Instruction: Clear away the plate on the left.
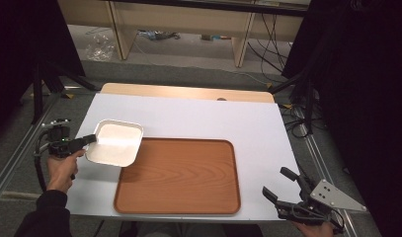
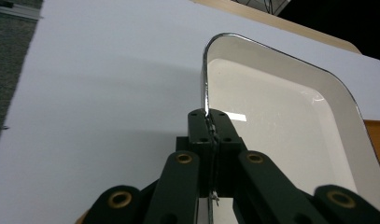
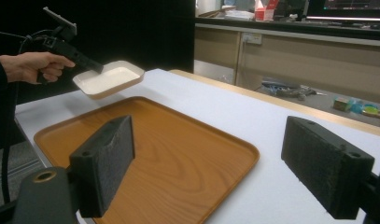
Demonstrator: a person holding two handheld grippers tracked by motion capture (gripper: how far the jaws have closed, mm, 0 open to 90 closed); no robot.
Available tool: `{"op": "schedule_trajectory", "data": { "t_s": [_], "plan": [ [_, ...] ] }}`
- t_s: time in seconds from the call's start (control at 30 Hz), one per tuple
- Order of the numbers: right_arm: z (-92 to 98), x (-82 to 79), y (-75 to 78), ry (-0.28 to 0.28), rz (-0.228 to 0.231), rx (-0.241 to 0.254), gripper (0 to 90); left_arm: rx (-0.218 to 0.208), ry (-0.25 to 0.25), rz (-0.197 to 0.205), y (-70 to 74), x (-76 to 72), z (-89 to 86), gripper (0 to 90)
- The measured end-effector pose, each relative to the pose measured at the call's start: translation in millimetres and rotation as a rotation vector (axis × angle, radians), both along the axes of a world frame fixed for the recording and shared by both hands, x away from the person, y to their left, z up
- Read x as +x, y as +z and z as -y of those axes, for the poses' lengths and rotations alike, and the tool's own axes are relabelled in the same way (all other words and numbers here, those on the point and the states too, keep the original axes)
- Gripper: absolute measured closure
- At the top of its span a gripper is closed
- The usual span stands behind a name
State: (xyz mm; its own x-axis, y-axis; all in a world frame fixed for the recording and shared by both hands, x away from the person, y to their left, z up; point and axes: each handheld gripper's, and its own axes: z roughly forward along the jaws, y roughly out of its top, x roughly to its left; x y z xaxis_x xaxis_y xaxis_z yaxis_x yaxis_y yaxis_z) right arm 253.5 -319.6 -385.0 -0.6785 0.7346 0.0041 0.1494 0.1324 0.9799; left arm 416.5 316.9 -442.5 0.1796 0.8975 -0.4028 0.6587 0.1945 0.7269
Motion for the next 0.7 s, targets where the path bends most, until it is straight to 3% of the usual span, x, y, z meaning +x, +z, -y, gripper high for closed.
{"op": "schedule_trajectory", "data": {
  "t_s": [0.27, 0.53, 0.6, 0.7],
  "plan": [
    [0.6, 0.6, 0.3, -0.002, 0.014, -0.005, 18.1, 0.000, -0.092, -0.021, -0.8, 2.9, 29.7, 88.7],
    [0.8, -0.9, 0.7, 0.001, -0.004, -0.003, 18.1, 0.011, -0.175, -0.017, 2.9, 3.7, 60.1, 88.6],
    [0.9, 0.8, 0.2, 0.001, 0.018, -0.007, 18.1, 0.008, -0.192, -0.015, 3.8, 3.4, 65.9, 88.7],
    [0.6, -0.9, 0.6, 0.001, -0.001, 0.000, 18.1, 0.009, -0.216, -0.014, 4.4, 2.9, 74.7, 88.6]
  ]
}}
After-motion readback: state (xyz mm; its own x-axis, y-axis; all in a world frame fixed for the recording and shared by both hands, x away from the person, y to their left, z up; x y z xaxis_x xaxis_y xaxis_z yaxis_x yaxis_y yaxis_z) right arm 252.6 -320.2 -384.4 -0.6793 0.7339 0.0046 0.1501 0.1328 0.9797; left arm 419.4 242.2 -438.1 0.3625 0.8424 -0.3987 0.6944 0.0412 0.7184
